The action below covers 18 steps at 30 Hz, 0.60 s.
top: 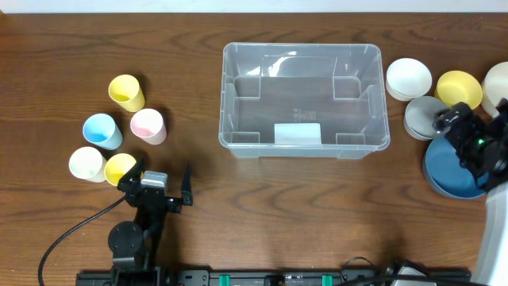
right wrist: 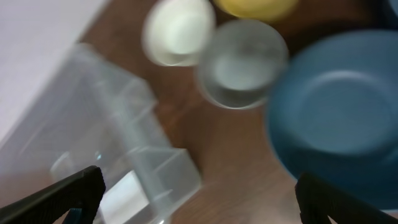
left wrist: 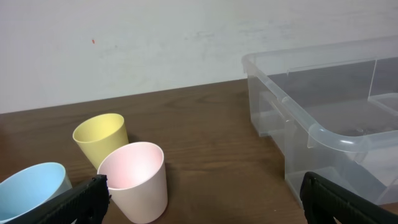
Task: Pack container
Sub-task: 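Move the right gripper right toward the dark teal bowl stack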
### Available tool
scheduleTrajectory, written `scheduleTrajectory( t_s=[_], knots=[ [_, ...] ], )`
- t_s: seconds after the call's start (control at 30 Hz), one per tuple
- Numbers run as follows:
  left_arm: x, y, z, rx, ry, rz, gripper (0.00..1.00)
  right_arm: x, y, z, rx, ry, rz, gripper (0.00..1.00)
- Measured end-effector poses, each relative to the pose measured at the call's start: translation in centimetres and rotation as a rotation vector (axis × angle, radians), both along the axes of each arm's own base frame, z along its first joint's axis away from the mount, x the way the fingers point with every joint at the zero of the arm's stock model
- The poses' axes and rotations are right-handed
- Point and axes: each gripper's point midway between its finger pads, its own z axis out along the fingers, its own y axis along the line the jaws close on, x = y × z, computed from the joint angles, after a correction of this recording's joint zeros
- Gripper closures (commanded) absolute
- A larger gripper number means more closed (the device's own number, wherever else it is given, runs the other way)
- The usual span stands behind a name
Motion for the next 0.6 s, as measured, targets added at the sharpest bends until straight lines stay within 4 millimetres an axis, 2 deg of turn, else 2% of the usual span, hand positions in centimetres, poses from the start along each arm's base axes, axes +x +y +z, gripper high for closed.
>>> scheduleTrajectory(
  t_s=[0.1,0.2,0.43,0.6],
  knots=[
    [0.0,0.0,0.0,0.000,0.000,0.000,0.02,-0.8,-2.0,-2.7,0.104,0.090,-0.139,0.01],
    [0.0,0.0,0.0,0.000,0.000,0.000,0.02,-2.0,-3.1,-4.3,0.179,0.153,-0.250,0.01],
    [0.0,0.0,0.0,0.000,0.000,0.000,0.02,-6.8,-5.4,-6.1,0.256,0.299,-0.529,0.01],
    [0.0,0.0,0.0,0.000,0.000,0.000,0.02,-8.4,-6.8,-7.4,0.204,0.343,-0.631,0.01]
  ],
)
